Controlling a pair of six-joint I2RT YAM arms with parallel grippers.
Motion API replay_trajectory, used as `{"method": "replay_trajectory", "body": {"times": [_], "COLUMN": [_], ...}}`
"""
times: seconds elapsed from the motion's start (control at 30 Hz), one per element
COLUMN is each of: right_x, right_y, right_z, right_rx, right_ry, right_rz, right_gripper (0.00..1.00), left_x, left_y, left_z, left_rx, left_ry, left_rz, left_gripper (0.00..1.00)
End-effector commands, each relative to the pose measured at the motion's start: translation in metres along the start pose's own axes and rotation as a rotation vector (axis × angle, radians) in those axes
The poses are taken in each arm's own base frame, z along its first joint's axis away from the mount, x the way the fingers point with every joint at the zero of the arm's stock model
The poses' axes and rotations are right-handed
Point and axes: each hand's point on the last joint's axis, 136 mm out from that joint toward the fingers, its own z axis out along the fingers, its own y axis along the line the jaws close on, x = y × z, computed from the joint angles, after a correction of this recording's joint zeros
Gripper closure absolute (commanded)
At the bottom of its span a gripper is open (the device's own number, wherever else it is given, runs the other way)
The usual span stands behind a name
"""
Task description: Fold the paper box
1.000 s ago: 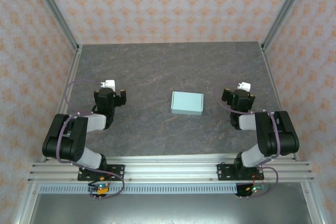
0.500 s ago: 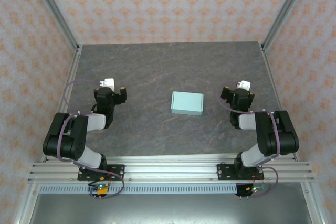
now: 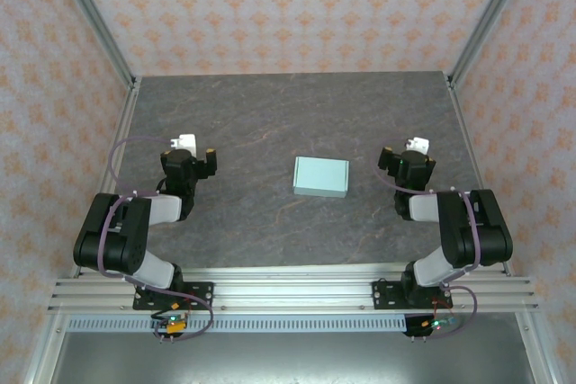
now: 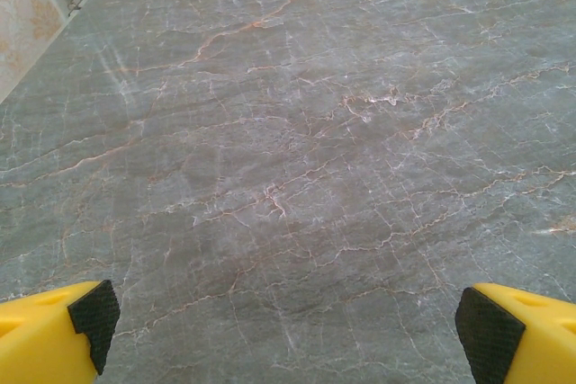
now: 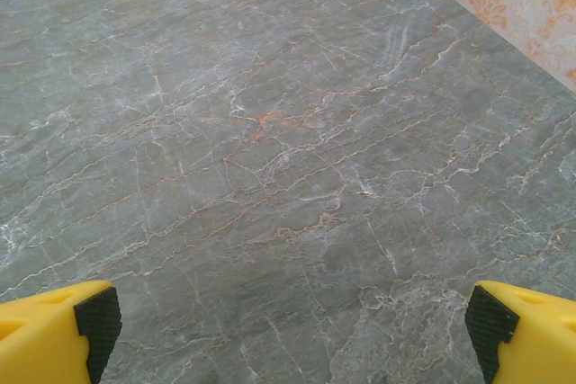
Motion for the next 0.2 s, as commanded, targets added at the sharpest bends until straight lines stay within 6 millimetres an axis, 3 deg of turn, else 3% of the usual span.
{"method": "replay_trajectory", "body": {"times": [0.0, 0.17], "right_x": [-0.01, -0.0105], "right_y": [0.0054, 0.005], "right_z": [0.0013, 0.0004], "right_rx": [-0.023, -0.023], "right_ry": [-0.021, -0.025], "right_rz": [0.011, 0.012], "right_gripper": [0.01, 0.01], "left_x": [-0.0092, -0.0092], "left_y": [0.0017, 0.0018], "left_z": [-0.0003, -0.0003], "left_rx": [-0.003, -0.003], "left_ry": [-0.034, -0.034], "left_rz": [-0.021, -0.021], "left_gripper": [0.0, 0.0]}}
